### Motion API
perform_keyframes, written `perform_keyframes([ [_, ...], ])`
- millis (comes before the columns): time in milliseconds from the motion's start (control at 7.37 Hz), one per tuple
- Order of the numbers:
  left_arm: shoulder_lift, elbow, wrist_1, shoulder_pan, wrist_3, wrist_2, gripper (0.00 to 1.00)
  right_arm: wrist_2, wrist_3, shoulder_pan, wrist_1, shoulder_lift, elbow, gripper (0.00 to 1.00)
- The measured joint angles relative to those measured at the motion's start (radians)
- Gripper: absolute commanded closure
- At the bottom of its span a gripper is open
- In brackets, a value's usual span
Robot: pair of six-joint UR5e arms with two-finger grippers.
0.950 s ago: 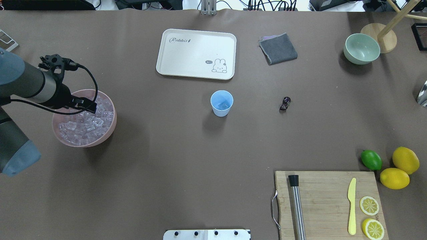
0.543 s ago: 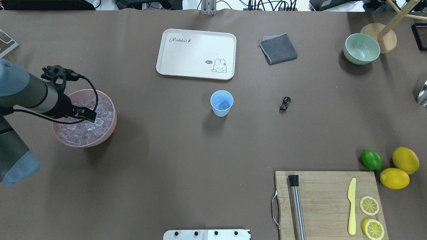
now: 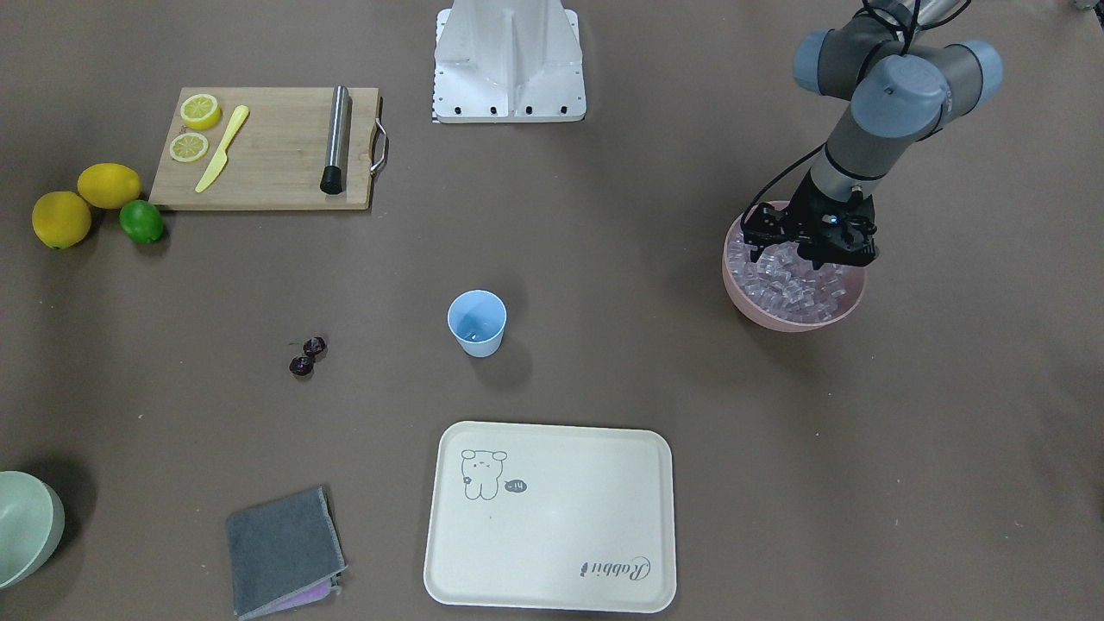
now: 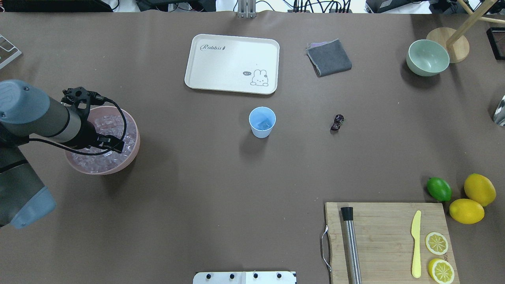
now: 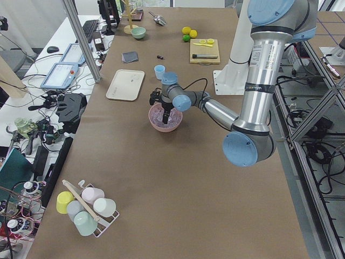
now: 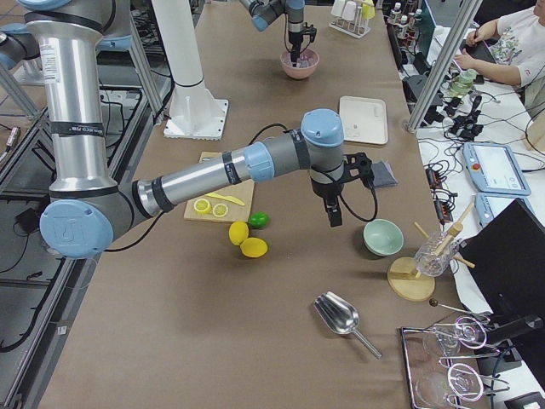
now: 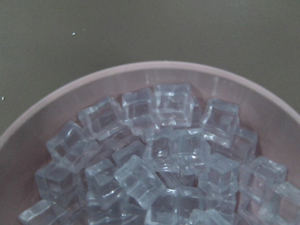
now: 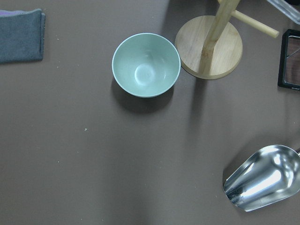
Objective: Put ice and cherries in cup
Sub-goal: 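Grasp another ice cube from the pink bowl with the left gripper, then carry the ice cube with the left gripper over the blue cup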
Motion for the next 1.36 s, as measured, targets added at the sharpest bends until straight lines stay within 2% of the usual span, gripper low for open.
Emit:
perform_keyframes([
  [136, -0.002, 0.001, 0.000, 0.000, -0.002, 0.001, 0.42, 0.000, 0.000, 0.000, 0.000, -0.003, 0.000, 0.00],
  [271, -0.005, 0.000, 0.000, 0.002, -0.004, 0.001, 0.53, 0.000, 0.000, 0.001, 0.000, -0.007, 0.001, 0.00],
  [678, -0.015, 0.000, 0.000, 0.011, -0.007, 0.002, 0.55, 0.000, 0.000, 0.001, 0.000, -0.012, 0.002, 0.00],
  [950, -0.016, -0.007, 0.001, 0.016, -0.008, 0.001, 0.72, 0.000, 0.000, 0.001, 0.001, -0.013, 0.003, 0.00],
  [1221, -0.017, -0.036, 0.005, 0.012, -0.007, -0.002, 0.99, 0.000, 0.001, 0.002, 0.000, -0.026, 0.018, 0.00],
  [1357, -0.019, -0.048, 0.009, 0.007, -0.004, -0.007, 1.00, 0.000, 0.001, 0.002, 0.000, -0.031, 0.025, 0.00],
])
